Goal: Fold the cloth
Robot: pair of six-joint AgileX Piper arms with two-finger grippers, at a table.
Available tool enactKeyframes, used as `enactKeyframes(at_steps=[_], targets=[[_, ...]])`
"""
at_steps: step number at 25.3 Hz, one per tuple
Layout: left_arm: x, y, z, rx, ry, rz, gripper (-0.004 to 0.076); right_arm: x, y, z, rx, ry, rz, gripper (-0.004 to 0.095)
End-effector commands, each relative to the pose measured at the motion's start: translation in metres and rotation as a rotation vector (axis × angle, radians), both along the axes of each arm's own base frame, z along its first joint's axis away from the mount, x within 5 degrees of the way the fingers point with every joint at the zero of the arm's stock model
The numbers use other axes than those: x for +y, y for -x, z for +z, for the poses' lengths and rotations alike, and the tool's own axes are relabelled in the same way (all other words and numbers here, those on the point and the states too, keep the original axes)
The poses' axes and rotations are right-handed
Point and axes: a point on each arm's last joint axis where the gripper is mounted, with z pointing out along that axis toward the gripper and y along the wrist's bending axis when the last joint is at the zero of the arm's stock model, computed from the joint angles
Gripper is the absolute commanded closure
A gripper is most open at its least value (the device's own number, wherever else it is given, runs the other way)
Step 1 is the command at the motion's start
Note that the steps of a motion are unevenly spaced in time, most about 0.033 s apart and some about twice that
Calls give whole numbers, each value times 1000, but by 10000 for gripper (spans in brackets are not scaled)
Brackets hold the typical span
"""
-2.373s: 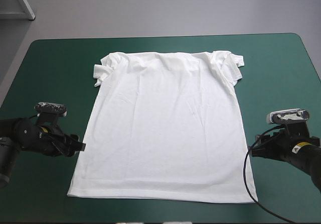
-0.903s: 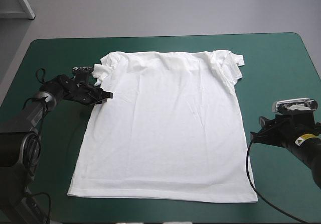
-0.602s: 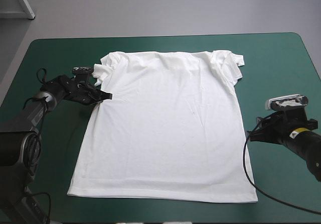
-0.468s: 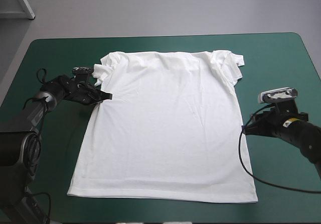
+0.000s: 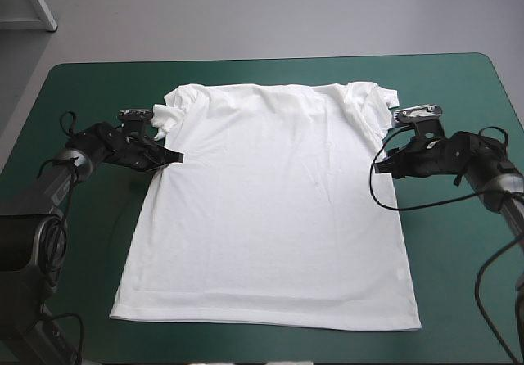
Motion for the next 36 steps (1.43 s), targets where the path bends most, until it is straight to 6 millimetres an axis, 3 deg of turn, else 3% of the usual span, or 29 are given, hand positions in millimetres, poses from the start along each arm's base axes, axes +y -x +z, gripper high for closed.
enactKeyframes(at_steps=[1,9,18,20,25,27,28,29,31,33,36], targets=[[-1,-1,27,-86,6,5,705,2,-22,12,-102,-10,-15,356],[-1,-1,27,-87,4,2,705,12,-52,-25,-5,13,21,386],[-1,-1,26,-87,-1,0,705,15,-66,-54,38,30,5,401],[-1,-1,26,-87,-2,-1,705,18,-64,-60,83,26,19,456],[-1,-1,27,-91,-4,-1,705,35,-55,-70,181,43,107,748],[-1,-1,27,-91,-6,-3,705,43,-52,-69,187,47,135,783],[0,-1,26,-91,-10,-5,705,44,-52,-69,186,48,139,811],[0,-1,26,-91,-10,-5,705,44,-53,-68,175,45,135,904],[0,-2,27,-94,-11,-3,705,43,-56,-60,111,47,119,917],[0,-3,32,-112,-11,-3,705,43,-58,-39,11,44,103,917],[-2,-8,64,-206,17,11,705,41,-55,21,-210,31,84,917]])
